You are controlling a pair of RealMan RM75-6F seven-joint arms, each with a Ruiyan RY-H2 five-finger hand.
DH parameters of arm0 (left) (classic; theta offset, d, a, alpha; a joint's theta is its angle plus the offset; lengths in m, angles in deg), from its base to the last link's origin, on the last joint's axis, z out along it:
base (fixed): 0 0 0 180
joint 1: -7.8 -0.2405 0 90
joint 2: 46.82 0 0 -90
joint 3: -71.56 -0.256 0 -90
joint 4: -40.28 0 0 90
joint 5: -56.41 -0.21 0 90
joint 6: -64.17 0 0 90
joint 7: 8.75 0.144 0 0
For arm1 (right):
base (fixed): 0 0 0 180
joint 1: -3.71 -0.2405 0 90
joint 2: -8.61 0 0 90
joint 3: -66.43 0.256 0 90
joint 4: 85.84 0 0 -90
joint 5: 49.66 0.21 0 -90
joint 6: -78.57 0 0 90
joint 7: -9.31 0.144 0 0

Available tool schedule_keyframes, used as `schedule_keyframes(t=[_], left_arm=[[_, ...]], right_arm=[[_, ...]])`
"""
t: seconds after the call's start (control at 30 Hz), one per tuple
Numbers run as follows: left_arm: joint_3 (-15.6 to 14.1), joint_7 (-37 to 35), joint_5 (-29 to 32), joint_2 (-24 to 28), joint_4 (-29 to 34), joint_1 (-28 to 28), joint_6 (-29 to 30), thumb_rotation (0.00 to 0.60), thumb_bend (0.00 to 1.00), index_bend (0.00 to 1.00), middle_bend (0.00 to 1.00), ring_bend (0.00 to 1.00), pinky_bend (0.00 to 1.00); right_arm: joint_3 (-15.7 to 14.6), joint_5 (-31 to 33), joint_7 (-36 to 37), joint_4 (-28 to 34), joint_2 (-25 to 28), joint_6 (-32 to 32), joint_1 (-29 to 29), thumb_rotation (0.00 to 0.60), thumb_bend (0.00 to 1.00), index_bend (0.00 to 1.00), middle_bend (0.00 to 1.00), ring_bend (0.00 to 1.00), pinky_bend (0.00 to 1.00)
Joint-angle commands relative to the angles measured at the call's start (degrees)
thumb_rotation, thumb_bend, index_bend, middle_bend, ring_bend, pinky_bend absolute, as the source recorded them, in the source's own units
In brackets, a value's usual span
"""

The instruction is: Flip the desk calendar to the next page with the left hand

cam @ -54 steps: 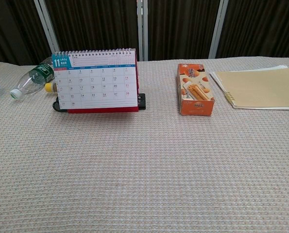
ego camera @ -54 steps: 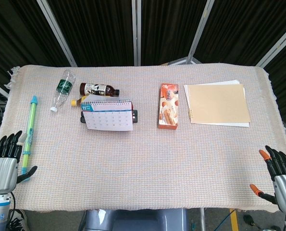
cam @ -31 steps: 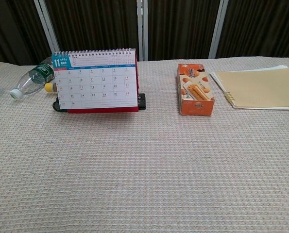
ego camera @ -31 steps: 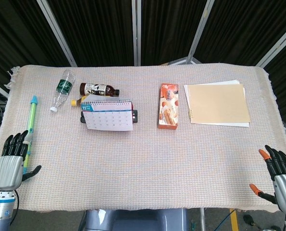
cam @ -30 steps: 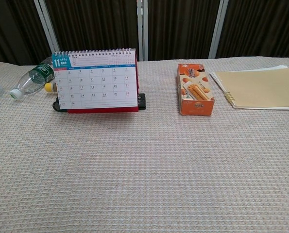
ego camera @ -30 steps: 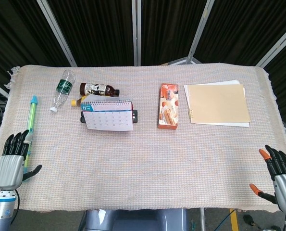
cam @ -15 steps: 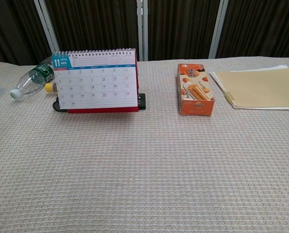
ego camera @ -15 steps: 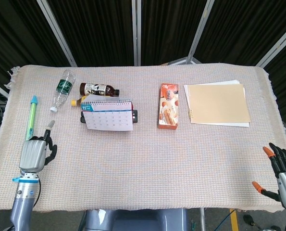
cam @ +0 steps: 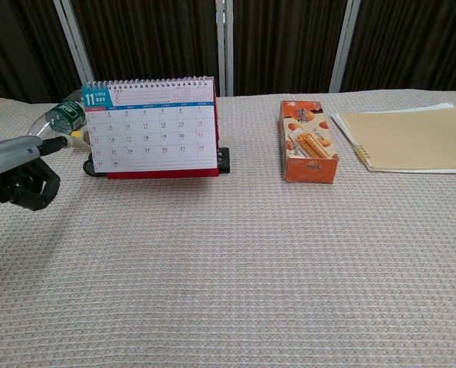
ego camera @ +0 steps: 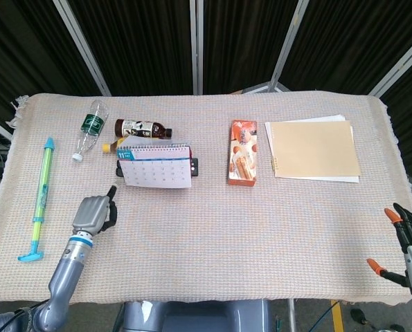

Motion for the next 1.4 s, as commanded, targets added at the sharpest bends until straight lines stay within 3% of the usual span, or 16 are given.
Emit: schedule_keyframes(t=[0.03,0.27,0.67,1.4], left_arm=[[0.93,2.26,4.06,-2.06,-1.62,2.81,-1.32,0.600,0.77,0.00,0.70,0.67,0.53],[1.61,4.20,9.88,-5.09,-5.43,6.52,-1.93,0.600,0.77,0.00,0.70,0.67,0.53],[2.52,4.39,13.90,-8.69,-11.60,10.57,-1.86,0.600,0.77,0.00,0.70,0.67,0.53],[2.65,1.87,13.01,-12.29,-15.91,15.69,-1.95,0.600,0.77,0.00,0.70,0.67,0.53]], right_arm=[[0.09,0.17,0.36,-0.02,0.09,-0.10,-0.03,0.600,0.07,0.00,0.00,0.00,0.00],[0.29,0.56,0.91,-0.29,0.17,-0.37,-0.17,0.600,0.07,0.00,0.00,0.00,0.00],[0.70,2.03,1.80,-0.84,0.05,-1.63,-0.54,0.600,0.07,0.00,0.00,0.00,0.00],[1.28,3.95,1.92,-1.65,-0.43,-3.08,-0.86,0.600,0.07,0.00,0.00,0.00,0.00]])
